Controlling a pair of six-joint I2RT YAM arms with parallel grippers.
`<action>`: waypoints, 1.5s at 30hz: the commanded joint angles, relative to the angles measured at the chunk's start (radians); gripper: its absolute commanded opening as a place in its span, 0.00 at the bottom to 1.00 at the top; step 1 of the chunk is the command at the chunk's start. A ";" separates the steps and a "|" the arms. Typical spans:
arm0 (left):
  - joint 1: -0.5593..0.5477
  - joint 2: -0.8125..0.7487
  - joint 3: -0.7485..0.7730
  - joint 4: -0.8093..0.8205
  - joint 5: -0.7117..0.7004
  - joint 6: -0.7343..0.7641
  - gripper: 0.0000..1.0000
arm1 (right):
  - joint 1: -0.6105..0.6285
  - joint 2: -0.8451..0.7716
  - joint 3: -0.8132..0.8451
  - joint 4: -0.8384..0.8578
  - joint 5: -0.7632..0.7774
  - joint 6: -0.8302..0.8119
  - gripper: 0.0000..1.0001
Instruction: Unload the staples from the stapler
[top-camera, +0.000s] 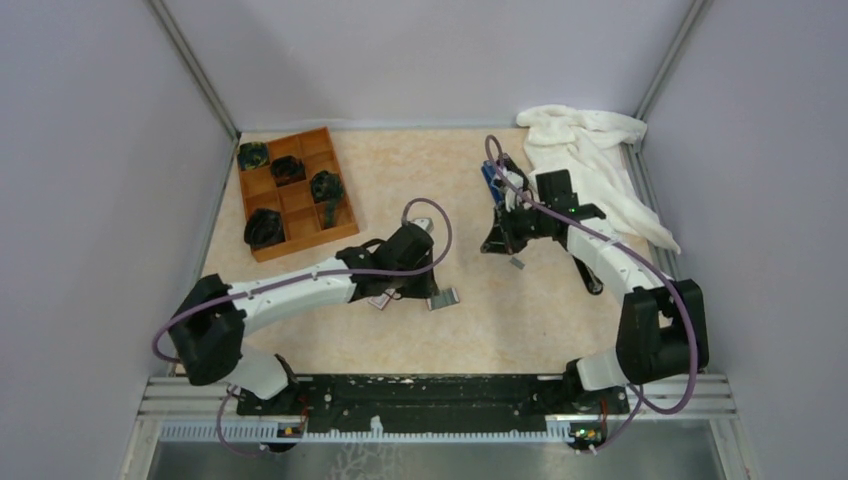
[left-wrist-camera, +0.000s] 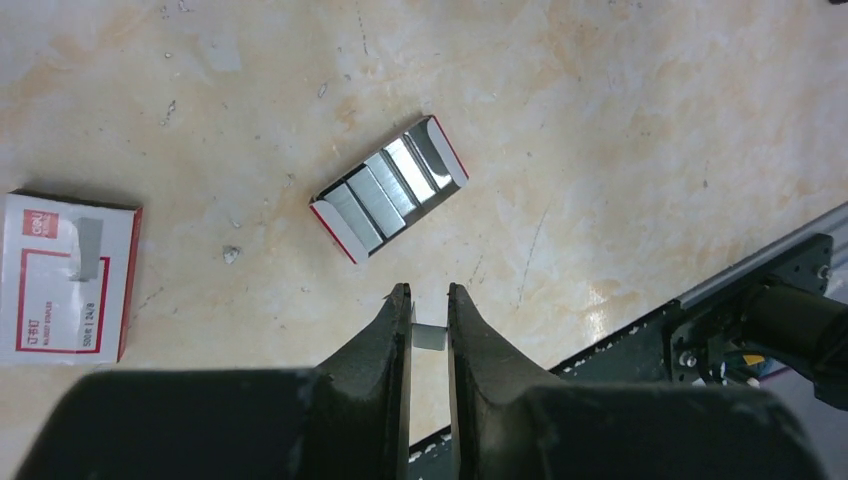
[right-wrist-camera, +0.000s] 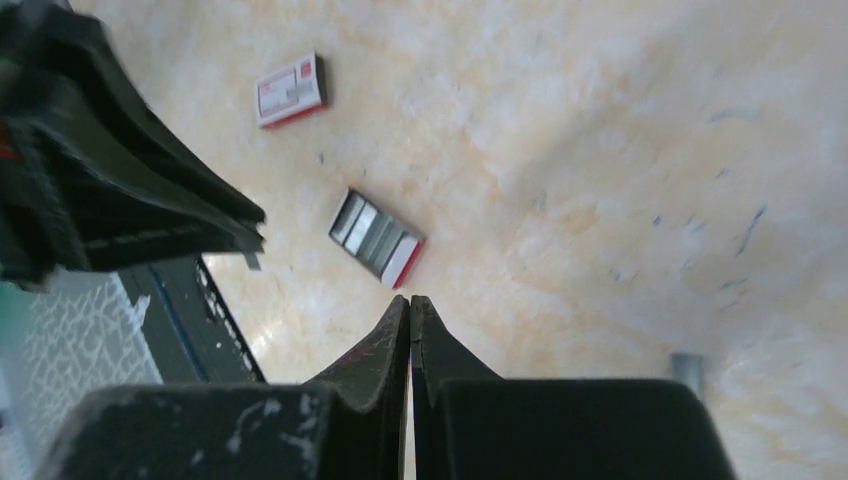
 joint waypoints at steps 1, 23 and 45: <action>-0.003 -0.115 -0.071 0.079 -0.015 0.016 0.12 | 0.064 -0.015 -0.139 0.083 0.030 0.082 0.00; 0.002 -0.217 -0.200 0.132 0.021 0.017 0.13 | 0.266 0.173 -0.245 0.320 0.322 0.388 0.00; 0.002 -0.155 -0.177 0.111 -0.002 0.021 0.13 | 0.368 0.208 -0.239 0.330 0.198 0.456 0.00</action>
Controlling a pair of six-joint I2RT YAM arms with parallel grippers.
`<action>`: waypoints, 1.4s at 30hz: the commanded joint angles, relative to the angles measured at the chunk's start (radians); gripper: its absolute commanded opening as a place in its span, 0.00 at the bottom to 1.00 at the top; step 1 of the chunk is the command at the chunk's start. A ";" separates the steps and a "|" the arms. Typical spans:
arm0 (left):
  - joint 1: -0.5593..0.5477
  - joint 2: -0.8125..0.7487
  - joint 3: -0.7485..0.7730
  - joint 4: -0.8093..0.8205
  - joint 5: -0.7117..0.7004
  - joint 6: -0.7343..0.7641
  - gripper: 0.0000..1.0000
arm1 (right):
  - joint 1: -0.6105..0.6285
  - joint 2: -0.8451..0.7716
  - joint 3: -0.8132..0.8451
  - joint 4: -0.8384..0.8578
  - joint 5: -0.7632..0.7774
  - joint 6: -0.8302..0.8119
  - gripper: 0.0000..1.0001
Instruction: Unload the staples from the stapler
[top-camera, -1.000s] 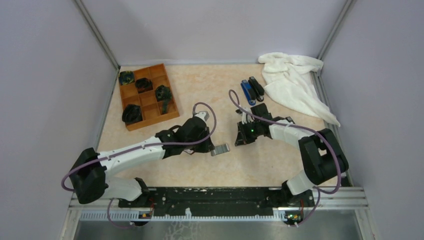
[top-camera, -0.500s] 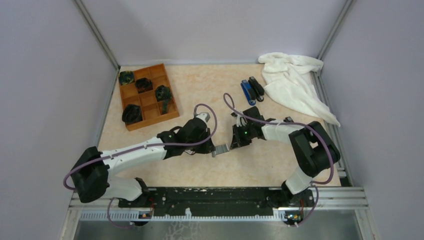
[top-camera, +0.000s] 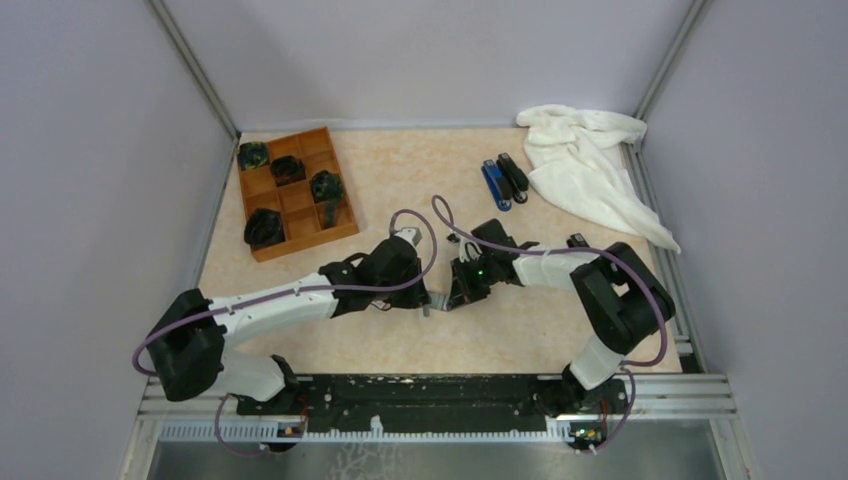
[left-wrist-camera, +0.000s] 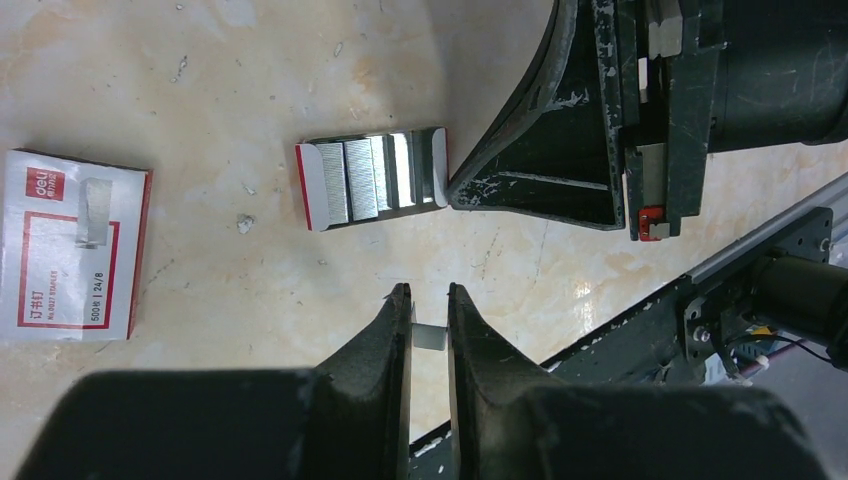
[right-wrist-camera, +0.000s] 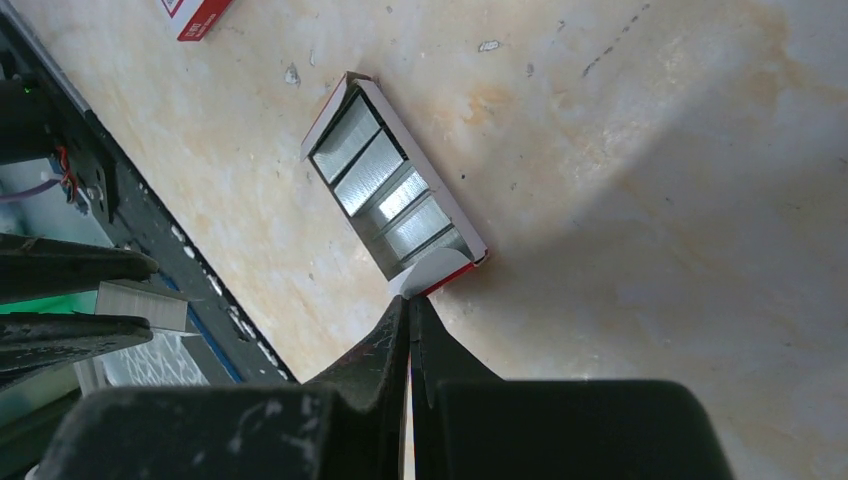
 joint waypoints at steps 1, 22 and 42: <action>0.002 0.018 0.020 0.001 -0.020 0.016 0.12 | 0.007 -0.012 0.035 -0.016 0.019 -0.023 0.00; 0.003 0.339 0.309 -0.146 -0.007 0.115 0.12 | -0.281 -0.226 0.120 -0.130 0.023 -0.156 0.00; -0.003 0.414 0.378 -0.224 -0.061 0.123 0.13 | -0.322 -0.236 0.113 -0.131 0.001 -0.160 0.00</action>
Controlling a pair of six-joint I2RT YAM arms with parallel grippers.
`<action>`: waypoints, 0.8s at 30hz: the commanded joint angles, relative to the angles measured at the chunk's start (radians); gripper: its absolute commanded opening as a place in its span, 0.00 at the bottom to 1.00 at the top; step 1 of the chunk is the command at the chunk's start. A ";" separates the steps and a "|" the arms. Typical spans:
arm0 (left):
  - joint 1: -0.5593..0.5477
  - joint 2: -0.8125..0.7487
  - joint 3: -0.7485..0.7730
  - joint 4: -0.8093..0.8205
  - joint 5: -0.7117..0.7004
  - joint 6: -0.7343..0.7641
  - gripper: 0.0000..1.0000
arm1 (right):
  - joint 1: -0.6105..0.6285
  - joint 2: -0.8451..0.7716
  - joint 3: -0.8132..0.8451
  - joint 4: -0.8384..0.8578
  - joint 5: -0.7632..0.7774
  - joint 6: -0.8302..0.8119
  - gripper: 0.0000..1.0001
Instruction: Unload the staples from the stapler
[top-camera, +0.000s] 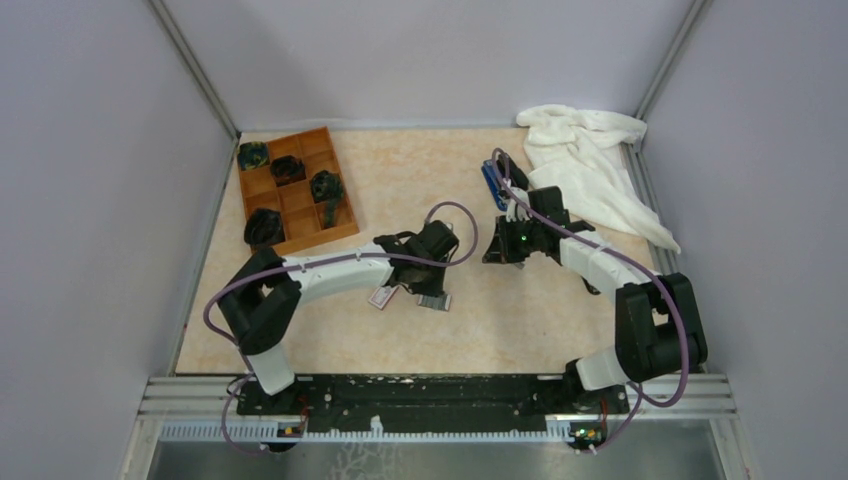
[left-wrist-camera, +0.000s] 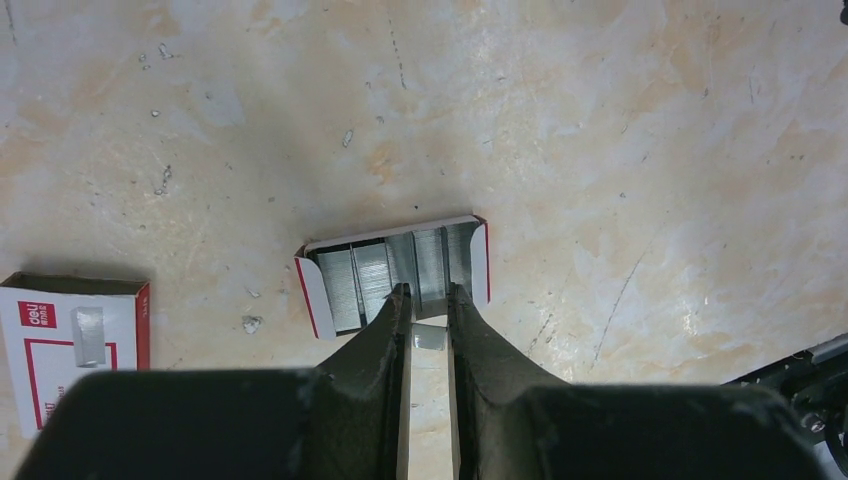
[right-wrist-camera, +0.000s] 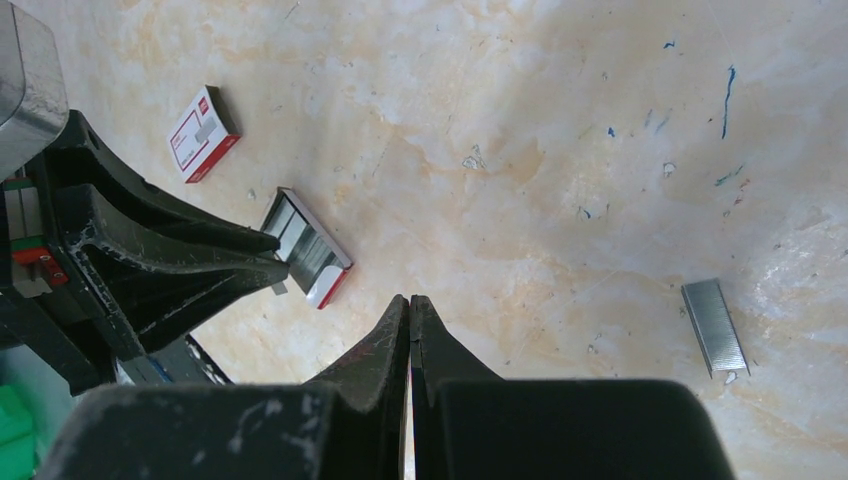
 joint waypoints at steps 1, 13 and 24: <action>-0.004 0.024 0.037 -0.021 -0.022 0.024 0.13 | 0.001 -0.037 0.034 0.012 -0.017 -0.014 0.00; -0.004 0.055 0.071 -0.048 -0.043 0.030 0.13 | 0.001 -0.036 0.034 0.007 -0.024 -0.020 0.00; -0.004 0.065 0.076 -0.047 -0.032 0.029 0.13 | 0.000 -0.036 0.032 0.004 -0.036 -0.020 0.00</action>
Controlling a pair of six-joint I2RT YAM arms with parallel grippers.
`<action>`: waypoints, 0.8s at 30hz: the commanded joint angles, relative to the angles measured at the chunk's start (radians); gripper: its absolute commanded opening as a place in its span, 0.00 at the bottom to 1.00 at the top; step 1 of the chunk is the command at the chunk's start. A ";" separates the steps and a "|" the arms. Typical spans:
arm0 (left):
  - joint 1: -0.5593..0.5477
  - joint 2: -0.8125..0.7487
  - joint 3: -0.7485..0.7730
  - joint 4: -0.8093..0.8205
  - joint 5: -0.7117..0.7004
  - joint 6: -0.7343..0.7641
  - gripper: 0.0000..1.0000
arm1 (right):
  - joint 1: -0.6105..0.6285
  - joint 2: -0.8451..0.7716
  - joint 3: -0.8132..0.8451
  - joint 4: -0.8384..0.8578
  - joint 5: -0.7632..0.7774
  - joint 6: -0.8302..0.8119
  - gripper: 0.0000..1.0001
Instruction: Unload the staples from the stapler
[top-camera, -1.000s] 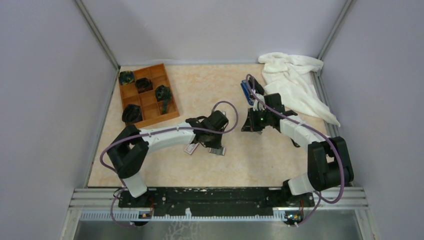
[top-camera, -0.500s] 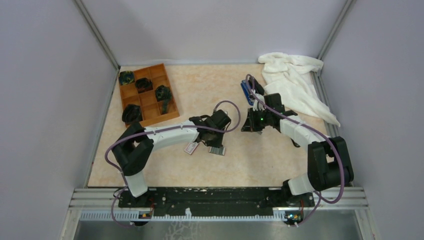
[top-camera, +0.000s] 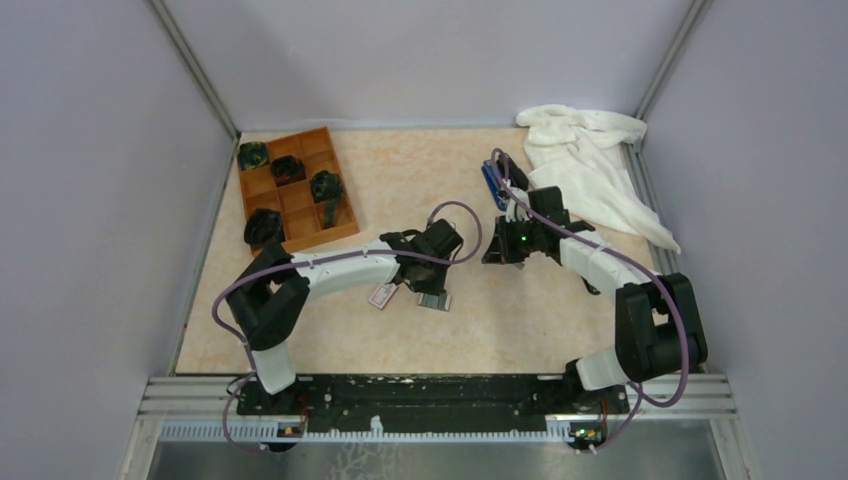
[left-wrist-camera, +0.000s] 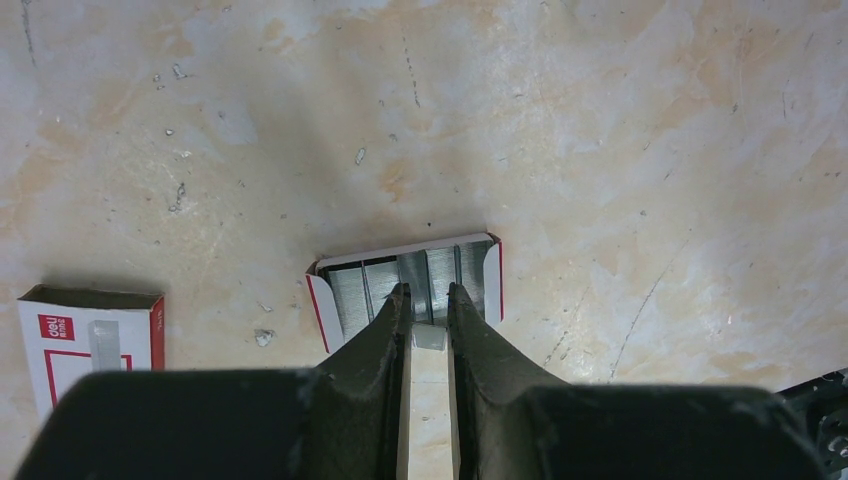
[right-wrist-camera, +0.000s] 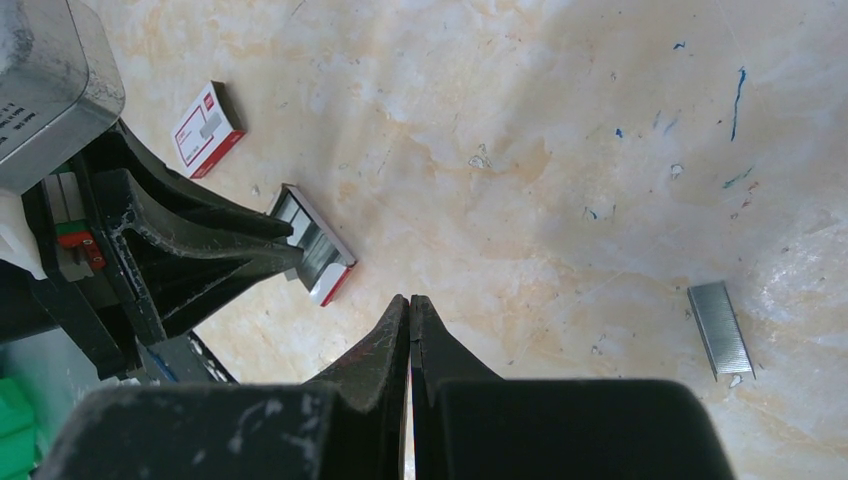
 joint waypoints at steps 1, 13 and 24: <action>-0.004 0.018 0.026 -0.011 -0.004 0.009 0.13 | 0.001 -0.036 0.032 0.005 -0.023 -0.012 0.00; -0.004 0.029 0.027 -0.021 -0.001 0.006 0.14 | 0.001 -0.032 0.033 -0.001 -0.035 -0.013 0.00; -0.004 0.039 0.034 -0.022 0.003 0.011 0.19 | -0.001 -0.031 0.032 -0.006 -0.041 -0.020 0.00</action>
